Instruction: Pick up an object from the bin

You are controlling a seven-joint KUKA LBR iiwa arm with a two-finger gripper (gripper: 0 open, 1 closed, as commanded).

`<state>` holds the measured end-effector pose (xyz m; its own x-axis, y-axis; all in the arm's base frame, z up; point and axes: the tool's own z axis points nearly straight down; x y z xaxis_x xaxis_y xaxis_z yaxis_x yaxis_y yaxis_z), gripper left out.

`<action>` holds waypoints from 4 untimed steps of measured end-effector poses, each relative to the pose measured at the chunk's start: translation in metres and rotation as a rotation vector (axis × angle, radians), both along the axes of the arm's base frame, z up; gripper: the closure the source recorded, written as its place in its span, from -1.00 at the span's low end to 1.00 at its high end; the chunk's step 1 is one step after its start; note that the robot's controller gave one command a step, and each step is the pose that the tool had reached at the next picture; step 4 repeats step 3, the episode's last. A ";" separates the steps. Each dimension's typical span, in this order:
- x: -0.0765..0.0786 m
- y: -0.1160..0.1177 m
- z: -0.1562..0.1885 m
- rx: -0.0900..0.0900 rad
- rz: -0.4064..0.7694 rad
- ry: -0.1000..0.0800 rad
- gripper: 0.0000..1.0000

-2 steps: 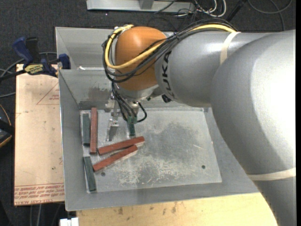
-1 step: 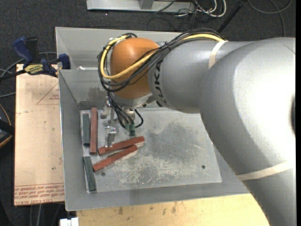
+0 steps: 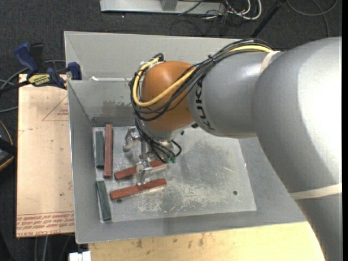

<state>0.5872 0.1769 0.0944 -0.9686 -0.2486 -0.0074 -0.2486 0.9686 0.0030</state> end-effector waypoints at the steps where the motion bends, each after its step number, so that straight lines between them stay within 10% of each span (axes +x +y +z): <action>1: -0.019 -0.021 -0.014 0.003 -0.362 0.003 1.00; 2: -0.019 -0.021 -0.014 0.003 -0.363 0.003 1.00; 3: -0.036 -0.012 0.180 -0.003 -0.340 0.007 1.00; 4: -0.036 -0.012 0.180 -0.003 -0.340 0.007 1.00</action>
Offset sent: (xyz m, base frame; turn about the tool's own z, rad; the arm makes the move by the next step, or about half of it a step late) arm 0.0000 0.0000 0.0000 0.0000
